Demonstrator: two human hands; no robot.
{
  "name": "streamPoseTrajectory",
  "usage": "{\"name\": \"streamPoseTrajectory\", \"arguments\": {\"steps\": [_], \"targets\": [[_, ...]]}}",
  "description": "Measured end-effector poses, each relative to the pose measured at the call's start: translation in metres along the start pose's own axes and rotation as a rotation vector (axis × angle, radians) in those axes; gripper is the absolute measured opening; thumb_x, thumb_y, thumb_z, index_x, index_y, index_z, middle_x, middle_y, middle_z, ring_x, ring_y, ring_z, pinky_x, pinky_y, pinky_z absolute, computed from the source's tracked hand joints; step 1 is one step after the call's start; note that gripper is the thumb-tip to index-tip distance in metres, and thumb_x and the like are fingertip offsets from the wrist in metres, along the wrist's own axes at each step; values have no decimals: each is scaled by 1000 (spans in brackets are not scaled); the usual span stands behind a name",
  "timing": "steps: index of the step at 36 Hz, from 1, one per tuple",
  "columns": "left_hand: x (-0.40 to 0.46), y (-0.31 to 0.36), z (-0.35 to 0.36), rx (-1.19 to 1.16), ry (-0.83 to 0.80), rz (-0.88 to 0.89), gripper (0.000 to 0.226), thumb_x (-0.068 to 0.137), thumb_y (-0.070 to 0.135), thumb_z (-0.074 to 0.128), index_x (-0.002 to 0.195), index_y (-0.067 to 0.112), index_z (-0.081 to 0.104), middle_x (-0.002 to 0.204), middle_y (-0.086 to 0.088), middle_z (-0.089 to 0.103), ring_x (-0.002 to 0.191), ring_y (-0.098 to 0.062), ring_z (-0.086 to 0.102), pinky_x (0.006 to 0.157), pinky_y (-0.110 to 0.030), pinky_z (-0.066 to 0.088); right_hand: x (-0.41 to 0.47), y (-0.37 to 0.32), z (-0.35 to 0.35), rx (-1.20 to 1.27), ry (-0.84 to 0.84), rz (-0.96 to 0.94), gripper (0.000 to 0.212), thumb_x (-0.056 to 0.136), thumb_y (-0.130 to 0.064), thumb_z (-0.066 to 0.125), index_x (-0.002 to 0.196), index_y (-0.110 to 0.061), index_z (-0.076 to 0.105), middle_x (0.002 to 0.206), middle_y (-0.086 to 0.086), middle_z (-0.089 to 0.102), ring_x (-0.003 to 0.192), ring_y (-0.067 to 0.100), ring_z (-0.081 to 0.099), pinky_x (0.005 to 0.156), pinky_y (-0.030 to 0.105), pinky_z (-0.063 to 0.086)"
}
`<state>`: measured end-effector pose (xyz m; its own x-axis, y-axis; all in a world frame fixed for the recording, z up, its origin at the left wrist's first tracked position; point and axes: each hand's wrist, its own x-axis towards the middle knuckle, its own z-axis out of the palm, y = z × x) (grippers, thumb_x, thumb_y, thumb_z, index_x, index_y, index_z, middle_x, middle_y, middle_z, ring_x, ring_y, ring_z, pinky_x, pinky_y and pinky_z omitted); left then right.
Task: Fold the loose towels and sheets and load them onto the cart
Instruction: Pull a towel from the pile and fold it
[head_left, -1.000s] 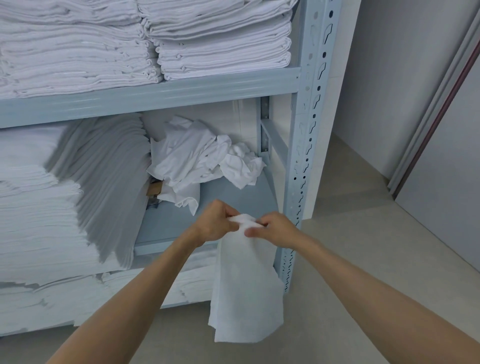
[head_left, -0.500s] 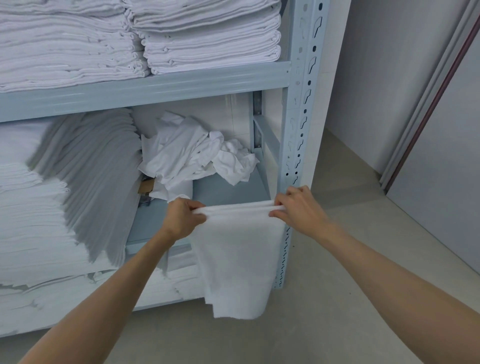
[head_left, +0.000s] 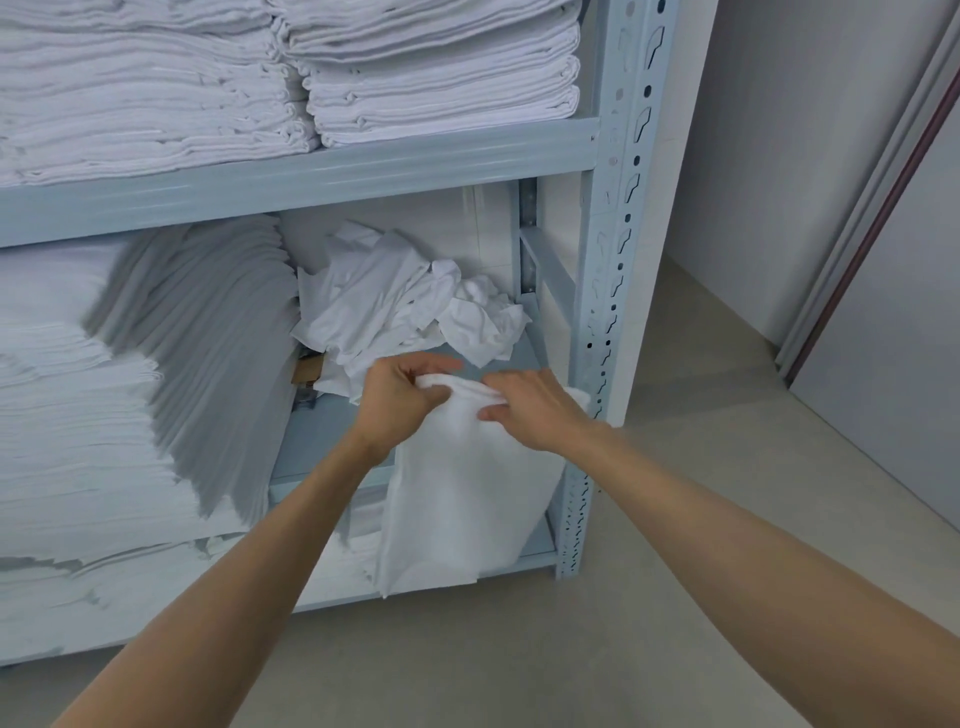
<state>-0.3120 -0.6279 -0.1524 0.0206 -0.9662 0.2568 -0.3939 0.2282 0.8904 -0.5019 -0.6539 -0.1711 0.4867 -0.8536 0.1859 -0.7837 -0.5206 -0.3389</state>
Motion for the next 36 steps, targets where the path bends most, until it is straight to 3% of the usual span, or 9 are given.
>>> {"name": "streamPoseTrajectory", "arguments": {"steps": [5, 9, 12, 20, 24, 26, 30, 33, 36], "targets": [[-11, -24, -33, -178, 105, -77, 46, 83, 9, 76, 122, 30, 66, 58, 15, 54, 56, -3, 52, 61, -15, 49, 5, -17, 0, 108, 121, -89, 34, 102, -32, 51, 93, 1, 56, 86, 11, 57, 74, 29, 53, 67, 41, 41], [-29, -42, -37, -205, 100, -245, 53, 62, 42, 91, 109, 31, 68, 98, 13, 76, 86, -3, 72, 68, -20, 58, 16, -37, -11, 136, 142, -147, 32, 103, -35, 47, 87, -8, 49, 82, 4, 53, 73, 25, 52, 64, 39, 40], [-45, -58, -30, -200, 58, -342, 46, 64, 37, 93, 102, 32, 67, 95, 18, 75, 82, 2, 70, 59, -13, 54, 24, -52, -24, 127, 112, -180, 34, 103, -38, 47, 79, -15, 40, 74, 0, 49, 69, 22, 49, 62, 39, 38], [-65, -82, 1, -277, 59, -469, 20, 85, 20, 76, 100, 31, 68, 102, 9, 75, 92, -12, 71, 69, -21, 54, 39, -58, -55, 117, 175, -174, 50, 99, -47, 52, 60, -19, 36, 56, -8, 40, 53, 13, 41, 55, 36, 29], [-59, -73, 7, -407, -14, -470, 19, 93, 22, 68, 112, 19, 69, 107, 3, 76, 93, -14, 74, 70, -20, 58, 51, -37, -66, 93, 283, -106, 46, 97, -46, 56, 60, -20, 45, 65, 1, 51, 67, 21, 48, 62, 36, 36], [-55, -63, 9, -452, -51, -474, 20, 95, 25, 65, 112, 15, 70, 106, -1, 77, 93, -19, 74, 69, -25, 59, 57, -19, -65, 88, 324, -27, 31, 97, -42, 58, 91, -13, 66, 94, 10, 63, 92, 26, 55, 80, 38, 39], [-45, -45, 11, -491, -106, -449, 26, 98, 26, 61, 112, 7, 70, 105, -10, 76, 95, -29, 74, 79, -40, 60, 48, 20, -39, 46, 264, 309, 51, 97, -43, 55, 139, -15, 47, 138, 11, 45, 133, 29, 34, 103, 45, 30], [-40, -36, 11, -427, -148, -393, 25, 100, 24, 57, 104, 4, 70, 96, -10, 77, 86, -26, 74, 72, -32, 59, 18, 51, 2, 230, 11, 642, 58, 99, -48, 49, 141, -8, 43, 148, 18, 39, 139, 34, 34, 109, 46, 34], [-34, -33, 12, -329, -154, -370, 22, 101, 26, 57, 99, 6, 67, 88, -5, 75, 79, -19, 72, 66, -27, 55, -27, 65, 46, 661, -221, 922, 62, 98, -58, 44, 140, -13, 43, 145, 17, 45, 118, 32, 50, 93, 42, 45]]}}
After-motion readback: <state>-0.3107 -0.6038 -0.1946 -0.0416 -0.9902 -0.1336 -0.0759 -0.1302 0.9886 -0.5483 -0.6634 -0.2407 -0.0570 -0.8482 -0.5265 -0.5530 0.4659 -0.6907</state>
